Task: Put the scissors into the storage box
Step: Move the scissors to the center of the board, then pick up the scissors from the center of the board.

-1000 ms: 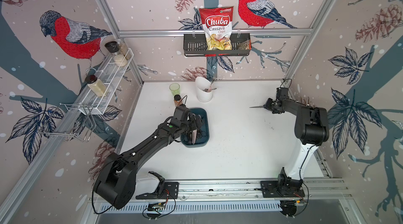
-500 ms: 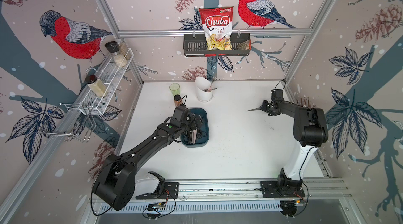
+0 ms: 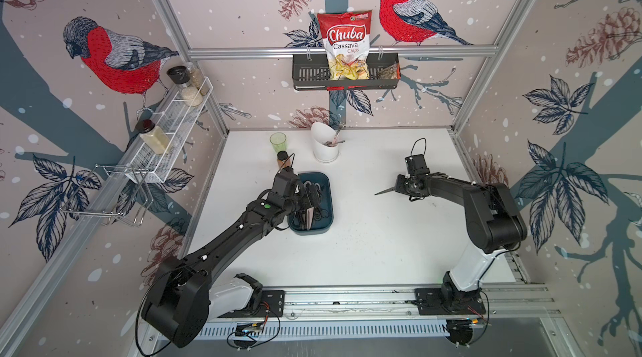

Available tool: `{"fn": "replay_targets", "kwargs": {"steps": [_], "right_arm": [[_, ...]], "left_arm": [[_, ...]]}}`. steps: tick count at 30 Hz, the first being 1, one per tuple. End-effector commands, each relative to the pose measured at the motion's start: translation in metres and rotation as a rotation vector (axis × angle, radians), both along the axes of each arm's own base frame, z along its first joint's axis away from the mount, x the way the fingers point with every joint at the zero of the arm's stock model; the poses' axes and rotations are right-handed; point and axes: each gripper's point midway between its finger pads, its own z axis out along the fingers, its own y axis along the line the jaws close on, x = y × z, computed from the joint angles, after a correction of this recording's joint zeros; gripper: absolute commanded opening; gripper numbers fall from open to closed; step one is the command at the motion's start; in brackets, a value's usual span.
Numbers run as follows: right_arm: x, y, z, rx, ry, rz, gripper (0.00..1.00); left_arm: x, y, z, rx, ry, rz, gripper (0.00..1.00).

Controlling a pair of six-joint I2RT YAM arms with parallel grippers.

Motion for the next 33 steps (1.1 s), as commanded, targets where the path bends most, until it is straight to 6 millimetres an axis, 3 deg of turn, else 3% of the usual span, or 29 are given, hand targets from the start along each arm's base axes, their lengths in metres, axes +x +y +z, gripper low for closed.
{"fn": "replay_targets", "kwargs": {"steps": [1,7,12,17,20,29,33], "right_arm": [[-0.052,0.005,-0.021,-0.106,0.185,0.099,0.44],[-0.066,0.02,-0.01,-0.194,0.19,0.21,0.43],[-0.05,0.018,0.018,-0.145,0.162,0.143,0.43],[-0.029,0.033,0.049,-0.01,0.124,-0.012,0.44],[-0.026,0.038,0.046,-0.005,0.135,-0.07,0.44],[-0.038,0.023,0.016,-0.118,0.253,-0.224,0.41],[-0.035,0.021,0.021,-0.101,0.201,-0.272,0.4]], "left_arm": [[0.0,0.001,0.003,0.004,-0.026,-0.005,0.96],[-0.001,0.003,0.006,0.002,-0.034,0.002,0.96],[0.0,0.003,0.009,0.003,-0.043,0.0,0.96],[0.001,0.002,0.01,-0.002,-0.047,0.002,0.96],[0.0,0.002,0.008,-0.006,-0.045,0.0,0.96],[-0.003,0.008,0.004,0.017,-0.054,0.009,0.95],[-0.006,0.01,0.003,0.023,-0.053,0.011,0.95]]}}
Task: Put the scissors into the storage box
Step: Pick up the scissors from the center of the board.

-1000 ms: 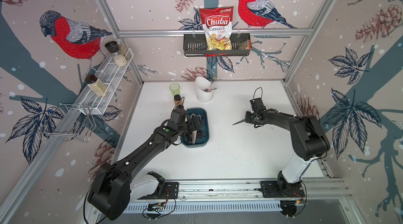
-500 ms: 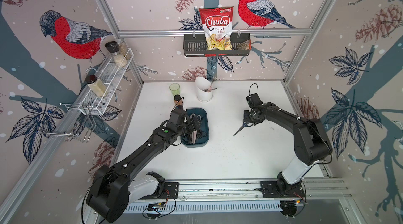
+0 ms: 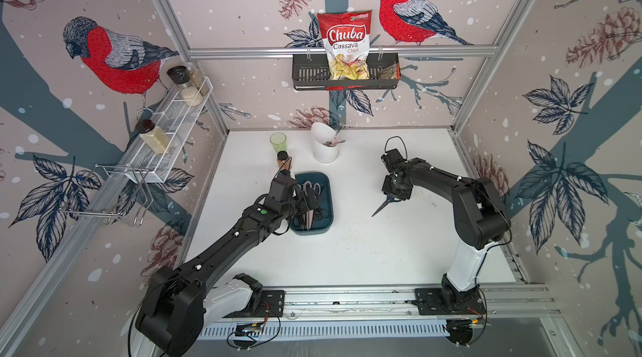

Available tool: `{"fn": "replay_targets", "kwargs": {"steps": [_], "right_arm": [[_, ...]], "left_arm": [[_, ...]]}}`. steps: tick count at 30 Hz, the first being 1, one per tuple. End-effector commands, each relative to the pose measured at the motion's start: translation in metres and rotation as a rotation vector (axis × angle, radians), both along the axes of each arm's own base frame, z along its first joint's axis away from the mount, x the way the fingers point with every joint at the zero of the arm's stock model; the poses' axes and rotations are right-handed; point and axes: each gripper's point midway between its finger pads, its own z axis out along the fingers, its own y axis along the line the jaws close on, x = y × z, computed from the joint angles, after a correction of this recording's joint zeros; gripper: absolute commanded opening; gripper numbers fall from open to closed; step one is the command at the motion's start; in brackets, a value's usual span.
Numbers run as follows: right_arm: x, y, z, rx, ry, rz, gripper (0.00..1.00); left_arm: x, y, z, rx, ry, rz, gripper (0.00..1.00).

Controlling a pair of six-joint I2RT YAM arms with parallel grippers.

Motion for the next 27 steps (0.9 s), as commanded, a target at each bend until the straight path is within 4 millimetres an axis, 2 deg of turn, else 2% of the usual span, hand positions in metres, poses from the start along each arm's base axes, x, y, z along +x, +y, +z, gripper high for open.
{"fn": "replay_targets", "kwargs": {"steps": [1,12,17,27], "right_arm": [[0.001,-0.008,0.005,-0.007,-0.042,-0.076,0.4],[0.015,-0.004,-0.005,0.073,-0.054,-0.104,0.4],[0.016,0.0,-0.011,0.081,-0.051,-0.104,0.39],[0.008,-0.006,-0.033,0.043,-0.006,-0.109,0.37]], "left_arm": [[0.002,0.002,0.004,0.012,-0.033,-0.002,0.95],[-0.002,0.01,0.007,0.028,-0.046,0.02,0.95],[-0.003,0.012,0.006,0.032,-0.044,0.032,0.95],[-0.002,0.014,0.006,0.036,-0.048,0.038,0.95]]}}
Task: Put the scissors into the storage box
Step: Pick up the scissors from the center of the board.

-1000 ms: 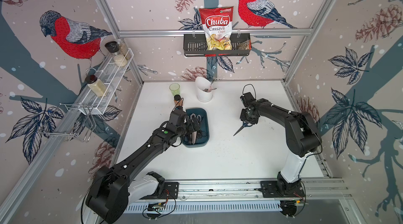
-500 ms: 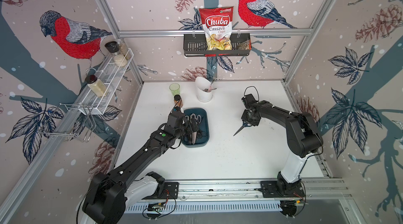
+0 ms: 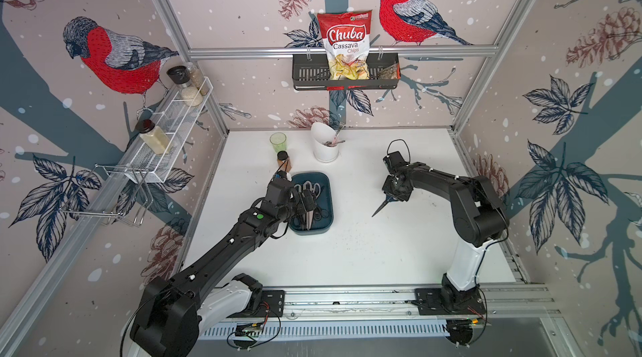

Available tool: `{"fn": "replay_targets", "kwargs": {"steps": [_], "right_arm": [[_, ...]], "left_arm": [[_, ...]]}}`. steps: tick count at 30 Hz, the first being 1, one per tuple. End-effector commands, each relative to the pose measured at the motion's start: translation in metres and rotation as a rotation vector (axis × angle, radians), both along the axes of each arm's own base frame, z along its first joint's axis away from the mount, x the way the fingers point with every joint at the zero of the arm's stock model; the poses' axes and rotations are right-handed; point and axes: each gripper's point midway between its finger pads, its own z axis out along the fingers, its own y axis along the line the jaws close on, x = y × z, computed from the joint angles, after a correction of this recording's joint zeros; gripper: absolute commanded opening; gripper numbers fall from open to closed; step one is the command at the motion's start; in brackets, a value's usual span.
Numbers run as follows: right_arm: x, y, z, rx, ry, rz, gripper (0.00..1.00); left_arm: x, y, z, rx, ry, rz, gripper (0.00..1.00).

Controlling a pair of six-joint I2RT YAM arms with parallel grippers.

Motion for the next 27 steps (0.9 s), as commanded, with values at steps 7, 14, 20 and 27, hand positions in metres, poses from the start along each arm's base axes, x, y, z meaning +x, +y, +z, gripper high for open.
{"fn": "replay_targets", "kwargs": {"steps": [7,14,20,27], "right_arm": [[-0.014,-0.006,-0.033,-0.027,0.075,-0.011,0.21],[-0.013,-0.008,-0.031,-0.038,0.066,-0.006,0.1],[0.001,0.004,0.006,0.041,-0.039,0.022,0.02],[0.013,0.034,0.074,0.147,-0.178,0.107,0.0]], "left_arm": [[0.0,0.003,0.0,0.017,-0.008,0.011,0.95],[0.001,0.006,0.0,0.023,-0.013,0.022,0.95],[0.003,0.013,-0.005,0.027,-0.017,0.059,0.95],[0.011,0.032,-0.001,-0.036,-0.029,0.127,0.95]]}}
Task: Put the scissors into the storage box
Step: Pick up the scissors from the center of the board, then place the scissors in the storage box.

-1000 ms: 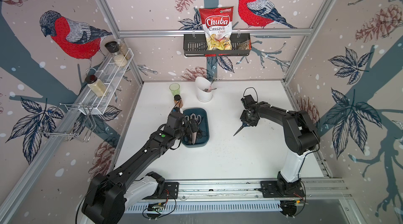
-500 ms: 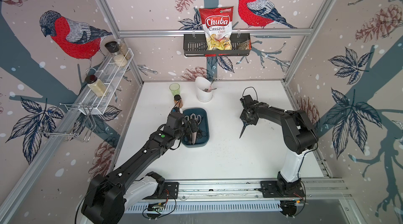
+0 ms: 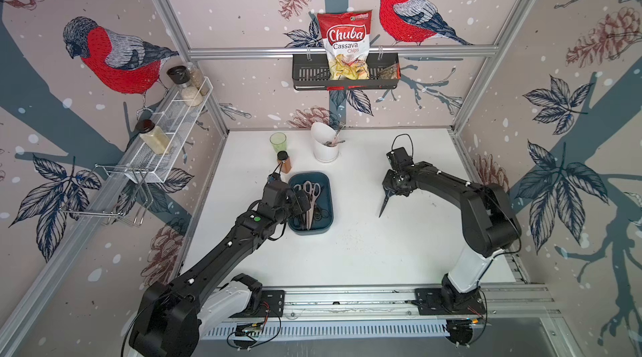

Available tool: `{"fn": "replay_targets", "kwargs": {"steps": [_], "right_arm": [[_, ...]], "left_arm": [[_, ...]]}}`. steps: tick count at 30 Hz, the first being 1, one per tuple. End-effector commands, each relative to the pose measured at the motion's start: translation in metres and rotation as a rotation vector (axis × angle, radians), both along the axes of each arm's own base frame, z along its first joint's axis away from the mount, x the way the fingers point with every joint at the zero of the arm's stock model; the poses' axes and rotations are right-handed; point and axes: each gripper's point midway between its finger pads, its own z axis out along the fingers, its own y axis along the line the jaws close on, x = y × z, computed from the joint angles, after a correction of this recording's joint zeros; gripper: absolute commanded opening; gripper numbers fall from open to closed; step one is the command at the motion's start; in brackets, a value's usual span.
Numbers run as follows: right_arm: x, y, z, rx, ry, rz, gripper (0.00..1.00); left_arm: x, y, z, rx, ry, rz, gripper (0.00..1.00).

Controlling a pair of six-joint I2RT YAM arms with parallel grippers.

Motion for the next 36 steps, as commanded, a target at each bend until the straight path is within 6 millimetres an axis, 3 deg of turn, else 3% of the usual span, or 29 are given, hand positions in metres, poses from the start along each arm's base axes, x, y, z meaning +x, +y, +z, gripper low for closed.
{"fn": "replay_targets", "kwargs": {"steps": [1,5,12,17,20,26,33,36], "right_arm": [[-0.003,0.021,0.026,0.056,-0.032,0.064,0.0],[-0.006,0.061,0.053,0.117,-0.083,0.138,0.0],[-0.024,0.177,0.084,0.246,-0.162,0.318,0.0],[-0.035,0.246,0.082,0.283,-0.173,0.421,0.0],[-0.042,0.278,0.074,0.286,-0.166,0.469,0.0],[-0.054,0.315,0.043,0.257,-0.133,0.52,0.0],[-0.051,0.319,0.01,0.178,-0.105,0.544,0.0],[-0.049,0.321,0.008,0.162,-0.105,0.558,0.05]], "left_arm": [[0.008,0.01,0.006,-0.059,-0.026,0.043,0.95],[0.01,0.032,0.005,-0.076,-0.036,0.112,0.95],[0.003,0.066,-0.011,-0.117,-0.01,0.228,0.95],[-0.008,0.086,-0.027,-0.148,0.013,0.297,0.95],[-0.015,0.093,-0.038,-0.153,0.035,0.321,0.95],[-0.025,0.103,-0.054,-0.171,0.06,0.371,0.95],[-0.027,0.107,-0.053,-0.171,0.052,0.383,0.95],[-0.027,0.108,-0.053,-0.169,0.052,0.384,0.95]]}}
